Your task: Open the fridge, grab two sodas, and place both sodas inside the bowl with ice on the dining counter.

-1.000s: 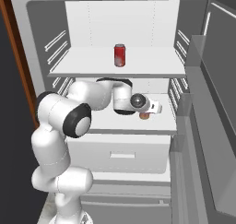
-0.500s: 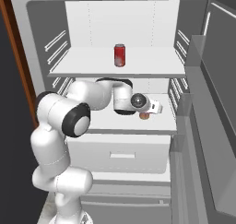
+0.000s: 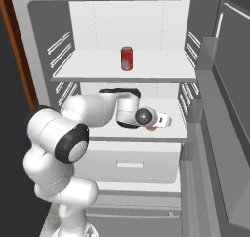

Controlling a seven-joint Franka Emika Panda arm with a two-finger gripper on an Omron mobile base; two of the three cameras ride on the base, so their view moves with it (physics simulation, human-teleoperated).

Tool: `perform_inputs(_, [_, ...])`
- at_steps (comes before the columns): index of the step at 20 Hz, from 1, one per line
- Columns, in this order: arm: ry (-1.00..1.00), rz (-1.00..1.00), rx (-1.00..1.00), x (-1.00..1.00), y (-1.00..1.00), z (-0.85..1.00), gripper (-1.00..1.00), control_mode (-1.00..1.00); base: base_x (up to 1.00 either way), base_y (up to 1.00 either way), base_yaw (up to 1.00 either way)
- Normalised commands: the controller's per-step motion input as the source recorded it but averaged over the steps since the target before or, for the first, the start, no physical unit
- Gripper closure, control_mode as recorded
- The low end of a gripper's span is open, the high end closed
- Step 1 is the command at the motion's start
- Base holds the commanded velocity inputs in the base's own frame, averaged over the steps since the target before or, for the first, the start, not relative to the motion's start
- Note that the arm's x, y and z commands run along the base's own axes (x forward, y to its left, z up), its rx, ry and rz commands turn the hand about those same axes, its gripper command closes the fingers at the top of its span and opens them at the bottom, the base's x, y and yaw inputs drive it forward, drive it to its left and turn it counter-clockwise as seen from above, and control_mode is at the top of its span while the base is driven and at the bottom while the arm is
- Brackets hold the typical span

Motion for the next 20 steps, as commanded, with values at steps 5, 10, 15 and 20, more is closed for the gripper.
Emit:
perform_inputs(5, [0.0, 0.0, -0.02, -0.71, 0.09, 0.52, 1.0, -1.0, 0.0, 0.0, 0.0])
perform_inputs(10, [0.0, 0.0, -0.04, -0.72, 0.08, 0.72, 1.0, -1.0, 0.0, 0.0, 0.0])
perform_inputs(15, [0.08, -0.01, -0.02, -0.6, 0.0, 0.99, 1.0, -1.0, 0.0, 0.0, 0.0])
perform_inputs(20, [0.19, -0.02, 0.0, -0.55, 0.0, 1.0, 1.0, -1.0, 0.0, 0.0, 0.0])
